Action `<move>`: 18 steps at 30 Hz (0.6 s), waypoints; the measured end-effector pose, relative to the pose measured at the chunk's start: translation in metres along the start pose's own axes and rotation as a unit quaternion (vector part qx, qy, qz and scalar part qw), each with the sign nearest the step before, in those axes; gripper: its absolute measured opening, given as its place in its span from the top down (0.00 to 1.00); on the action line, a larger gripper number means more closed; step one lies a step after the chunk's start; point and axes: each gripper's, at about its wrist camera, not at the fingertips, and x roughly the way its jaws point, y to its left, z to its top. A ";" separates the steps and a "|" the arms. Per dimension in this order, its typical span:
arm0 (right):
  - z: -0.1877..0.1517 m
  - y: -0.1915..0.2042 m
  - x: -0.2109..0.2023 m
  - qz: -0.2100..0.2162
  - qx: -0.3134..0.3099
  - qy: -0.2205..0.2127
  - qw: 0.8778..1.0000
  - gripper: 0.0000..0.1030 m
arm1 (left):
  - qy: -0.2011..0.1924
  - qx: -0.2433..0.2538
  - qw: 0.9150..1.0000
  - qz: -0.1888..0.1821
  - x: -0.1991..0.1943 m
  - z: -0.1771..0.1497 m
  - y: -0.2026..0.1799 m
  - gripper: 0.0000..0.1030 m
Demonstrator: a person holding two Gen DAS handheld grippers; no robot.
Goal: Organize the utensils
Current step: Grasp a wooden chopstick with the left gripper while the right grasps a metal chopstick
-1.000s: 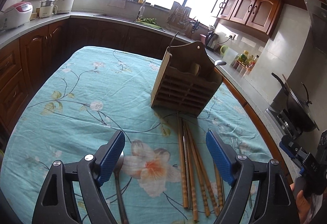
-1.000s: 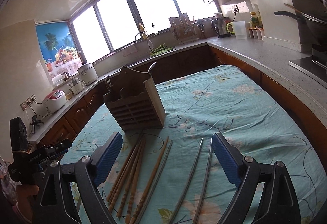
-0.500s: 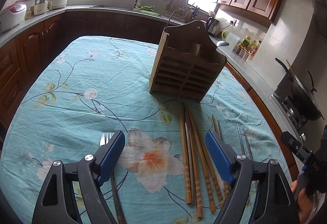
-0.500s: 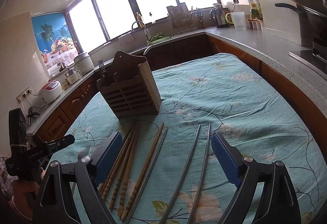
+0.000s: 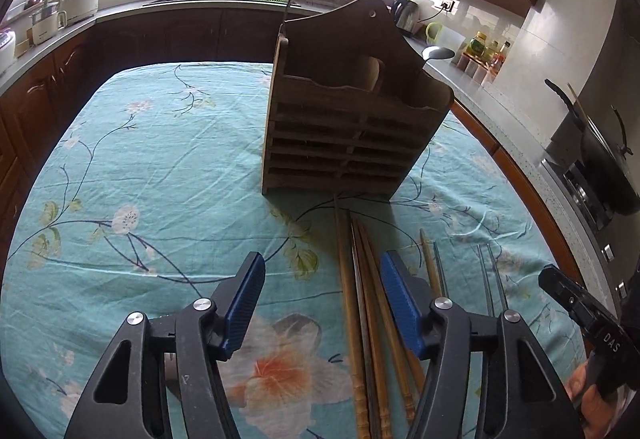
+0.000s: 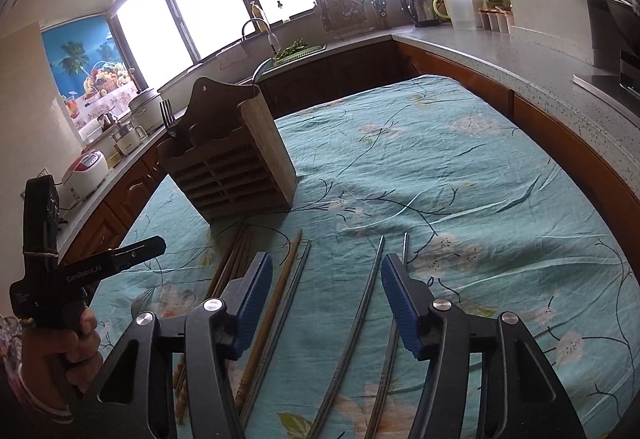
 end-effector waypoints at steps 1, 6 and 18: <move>0.000 -0.001 0.004 -0.004 0.000 0.007 1.000 0.48 | 0.004 0.003 1.000 0.001 0.006 0.003 -0.001 0.46; -0.001 -0.007 0.030 -0.016 0.003 0.046 0.999 0.64 | 0.031 0.011 0.999 0.001 0.041 0.018 -0.002 0.56; -0.001 -0.021 0.065 -0.052 0.008 0.093 0.994 0.80 | 0.074 0.042 0.996 0.024 0.111 0.037 -0.014 0.76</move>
